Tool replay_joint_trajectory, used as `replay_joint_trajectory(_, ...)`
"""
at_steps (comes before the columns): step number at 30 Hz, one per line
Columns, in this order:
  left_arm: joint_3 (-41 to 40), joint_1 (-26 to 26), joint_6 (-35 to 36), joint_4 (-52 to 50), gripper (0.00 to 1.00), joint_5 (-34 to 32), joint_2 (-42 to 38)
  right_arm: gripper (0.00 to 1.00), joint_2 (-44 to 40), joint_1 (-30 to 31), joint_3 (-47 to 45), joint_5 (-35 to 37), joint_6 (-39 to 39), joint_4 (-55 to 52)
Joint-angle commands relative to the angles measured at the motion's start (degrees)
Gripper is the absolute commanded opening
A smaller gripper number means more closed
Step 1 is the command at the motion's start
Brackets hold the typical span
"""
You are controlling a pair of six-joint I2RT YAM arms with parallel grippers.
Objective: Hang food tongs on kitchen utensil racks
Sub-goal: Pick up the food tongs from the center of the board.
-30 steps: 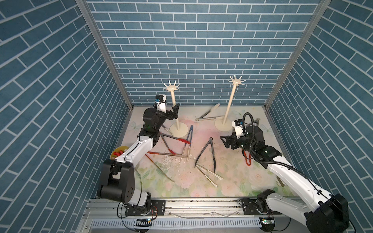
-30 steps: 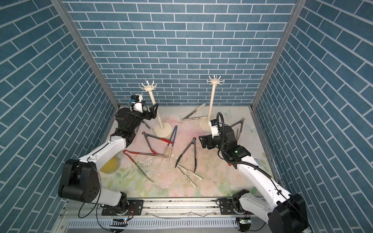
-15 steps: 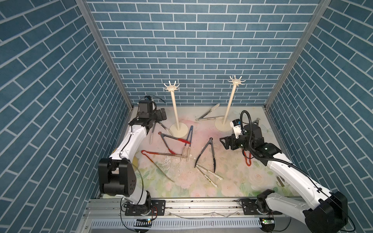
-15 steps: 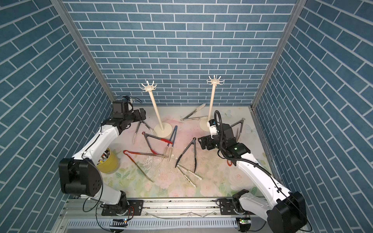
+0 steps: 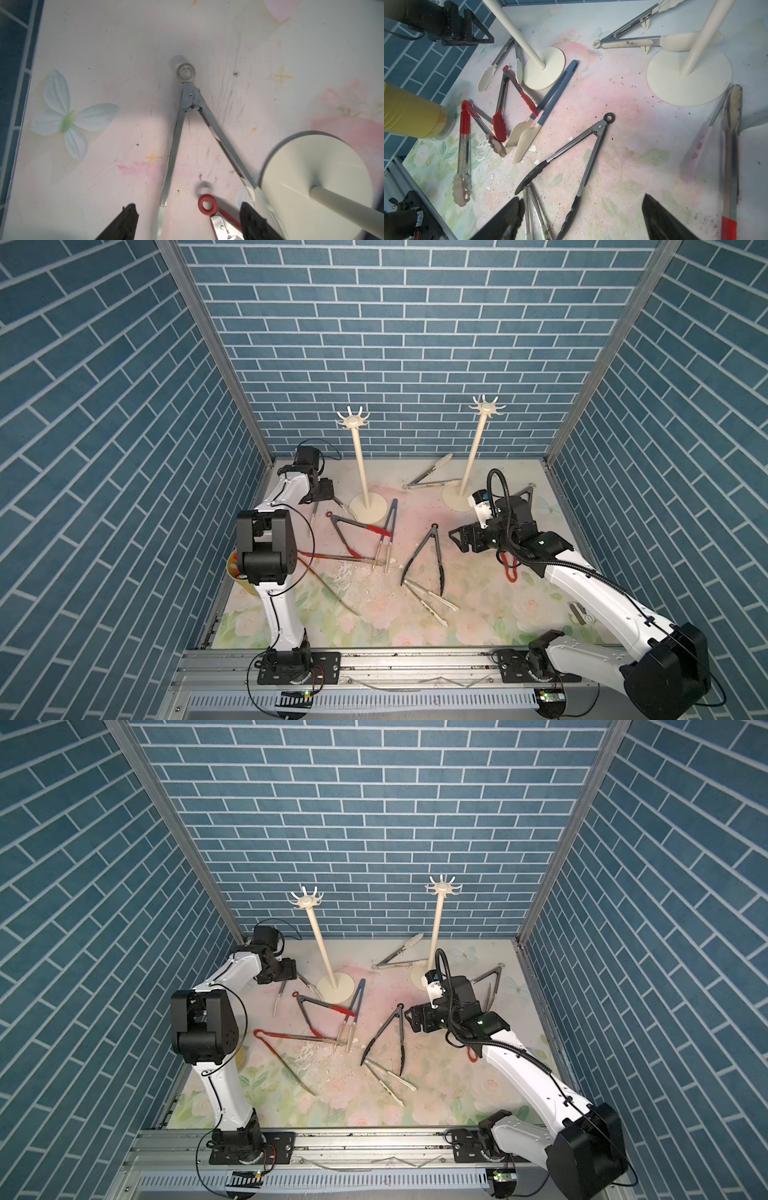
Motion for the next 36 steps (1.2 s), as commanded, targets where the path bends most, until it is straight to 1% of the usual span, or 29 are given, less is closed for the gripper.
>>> replay_joint_trajectory(1, 2.2, 1.5, 1.2, -2.3, 0.74, 0.6, 1.7, 0.91, -0.2, 0.5, 1.3, -1.1, 1.4, -1.1)
replay_joint_trajectory(5, 3.7, 2.7, 1.9, -3.1, 0.65, 1.9, 4.3, 0.91, -0.2, 0.8, 1.2, -1.0, 1.9, -0.7)
replay_joint_trajectory(8, 4.0, 3.8, 2.3, -3.0, 0.6, 3.1, 5.7, 0.9, 0.2, 1.0, 1.2, -0.9, 2.3, -0.5)
replay_joint_trajectory(13, 4.0, 4.5, 2.6, -2.6, 0.54, 5.6, 7.8, 0.9, 1.0, 1.4, 1.8, -0.6, 2.4, -0.3)
replay_joint_trajectory(18, 3.8, 4.5, 2.8, -2.2, 0.51, 6.9, 9.3, 0.89, 1.9, 2.0, 2.5, -0.5, 2.4, -0.1)
replay_joint_trajectory(22, 3.4, 4.5, 3.0, -1.8, 0.45, 6.4, 9.8, 0.89, 2.2, 2.3, 2.5, -0.5, 2.3, 0.1)
replay_joint_trajectory(24, 3.2, 4.5, 3.3, -1.8, 0.4, 5.8, 10.0, 0.89, 2.2, 2.5, 2.4, -0.4, 2.2, 0.1)
replay_joint_trajectory(27, 2.9, 4.4, 3.7, -1.7, 0.3, 4.9, 10.4, 0.89, 2.1, 2.6, 2.1, -0.2, 2.1, 0.0)
replay_joint_trajectory(31, 2.5, 4.4, 4.7, -1.5, 0.22, 4.8, 10.2, 0.89, 2.0, 2.6, 1.8, 0.1, 1.9, -0.2)
replay_joint_trajectory(34, 2.1, 4.5, 5.3, -1.3, 0.21, 5.0, 10.0, 0.89, 1.9, 2.6, 1.7, 0.2, 1.8, -0.3)
replay_joint_trajectory(36, 1.5, 4.5, 5.6, -1.0, 0.17, 5.2, 9.6, 0.89, 1.5, 2.6, 1.5, 0.2, 1.8, -0.4)
